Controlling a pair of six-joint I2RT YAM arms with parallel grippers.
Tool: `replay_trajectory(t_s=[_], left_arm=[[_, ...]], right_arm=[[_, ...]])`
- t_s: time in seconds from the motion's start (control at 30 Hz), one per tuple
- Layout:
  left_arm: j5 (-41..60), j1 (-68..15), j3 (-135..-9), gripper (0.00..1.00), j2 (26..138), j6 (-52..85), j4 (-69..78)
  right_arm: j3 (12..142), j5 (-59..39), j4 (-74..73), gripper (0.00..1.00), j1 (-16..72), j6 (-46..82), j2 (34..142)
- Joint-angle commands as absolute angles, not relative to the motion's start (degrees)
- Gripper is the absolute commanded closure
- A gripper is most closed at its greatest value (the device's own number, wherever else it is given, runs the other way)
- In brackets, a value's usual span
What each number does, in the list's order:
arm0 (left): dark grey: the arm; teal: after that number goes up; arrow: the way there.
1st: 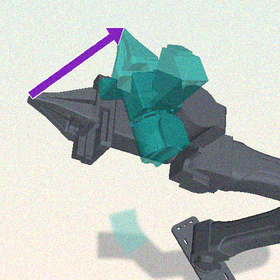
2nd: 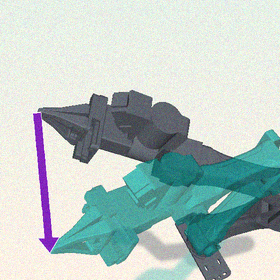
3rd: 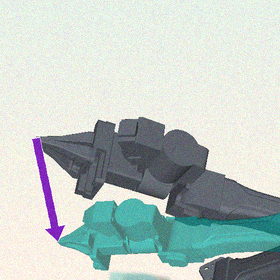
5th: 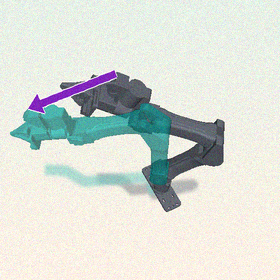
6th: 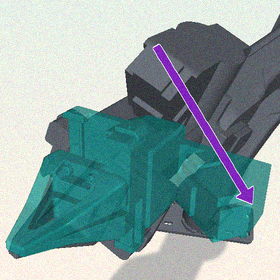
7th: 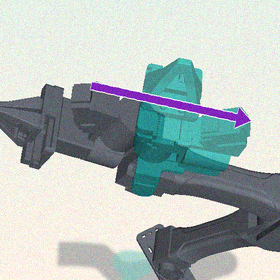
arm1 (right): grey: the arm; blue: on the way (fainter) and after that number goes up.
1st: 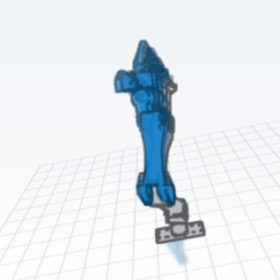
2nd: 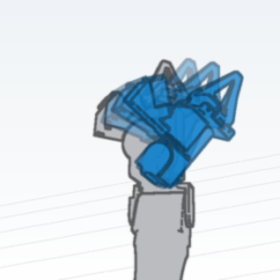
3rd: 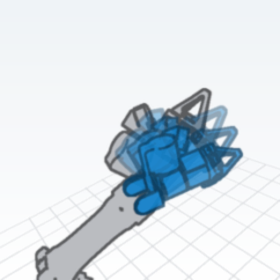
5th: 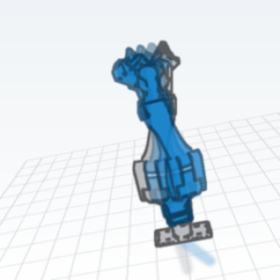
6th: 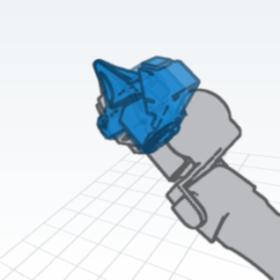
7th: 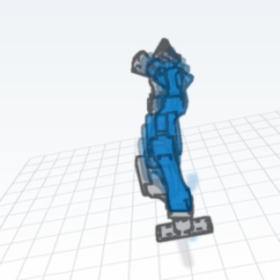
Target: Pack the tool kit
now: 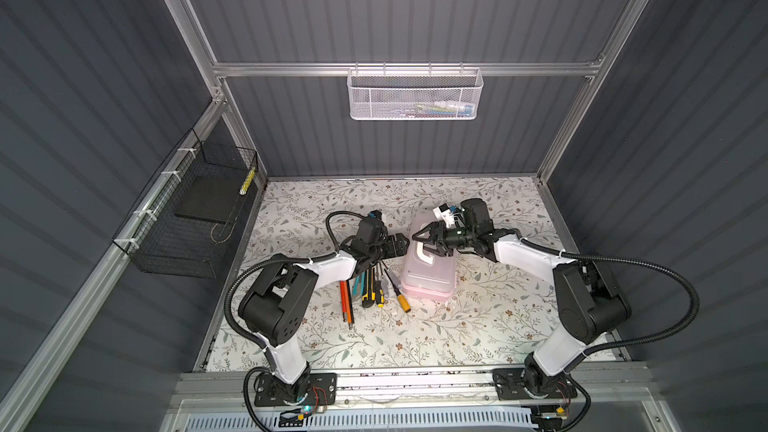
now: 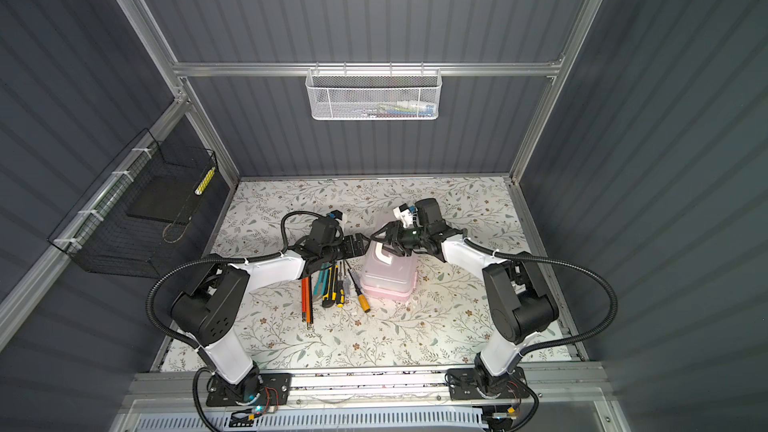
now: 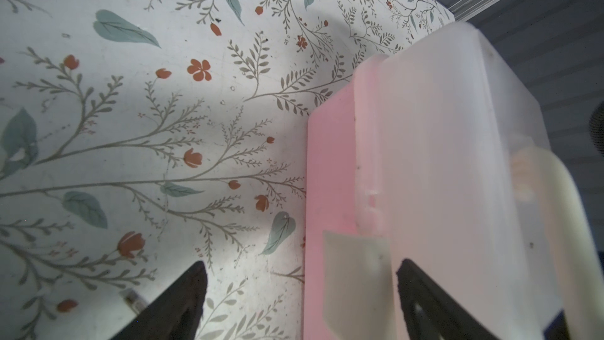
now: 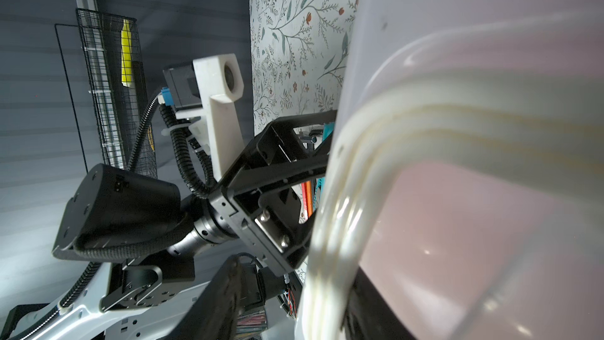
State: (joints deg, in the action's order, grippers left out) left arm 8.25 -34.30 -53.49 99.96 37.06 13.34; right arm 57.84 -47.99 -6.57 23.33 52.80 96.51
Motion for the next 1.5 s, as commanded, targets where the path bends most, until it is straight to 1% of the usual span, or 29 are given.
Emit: replay_trajectory(t_s=[0.0, 0.27, 0.4, 0.83, 0.87, 0.93, 1.07, 1.2, 1.3, 1.33, 1.37, 1.47], left_arm=[[15.38, -39.52, -52.39, 0.08, 97.58, 37.74, 16.08], [17.22, -42.01, -51.27, 0.09, 97.29, 37.97, 16.91], [17.52, -43.06, -51.18, 0.08, 97.90, 37.66, 16.87], [15.58, -43.15, -51.59, 0.08, 96.13, 33.76, 12.98], [15.39, -43.15, -51.46, 0.08, 95.82, 33.43, 12.76], [15.28, -43.09, -51.68, 0.08, 95.45, 32.93, 12.01], [13.92, -43.07, -51.46, 0.08, 94.03, 32.14, 10.40], [11.92, -42.84, -50.82, 0.08, 92.31, 31.74, 9.58], [10.91, -42.21, -50.86, 0.08, 91.29, 31.38, 8.29], [10.92, -41.91, -50.85, 0.08, 91.02, 31.36, 8.18], [10.83, -41.56, -50.97, 0.08, 90.73, 31.23, 7.73], [9.83, -40.35, -50.42, 0.08, 89.67, 31.58, 7.34]], right_arm=[[56.87, -45.49, -8.90, 0.48, 22.55, 52.77, 96.88], [57.39, -46.85, -9.40, 0.46, 20.89, 54.99, 96.66], [59.08, -45.82, -5.45, 0.45, 20.91, 53.33, 96.94], [56.95, -47.22, -9.64, 0.54, 20.73, 51.67, 97.17], [56.67, -47.52, -10.36, 0.57, 20.67, 51.58, 97.08], [55.80, -47.76, -12.25, 0.59, 20.73, 51.63, 97.08], [54.05, -48.89, -16.31, 0.69, 20.44, 53.43, 97.69], [53.44, -50.22, -19.71, 0.84, 20.07, 55.64, 99.10], [53.35, -50.71, -21.44, 0.93, 19.97, 56.83, 99.49], [53.28, -50.73, -21.83, 0.94, 19.95, 56.86, 99.48], [53.18, -50.56, -21.95, 0.99, 19.91, 56.78, 99.57], [53.09, -51.20, -22.69, 1.00, 19.47, 57.45, 100.46]])
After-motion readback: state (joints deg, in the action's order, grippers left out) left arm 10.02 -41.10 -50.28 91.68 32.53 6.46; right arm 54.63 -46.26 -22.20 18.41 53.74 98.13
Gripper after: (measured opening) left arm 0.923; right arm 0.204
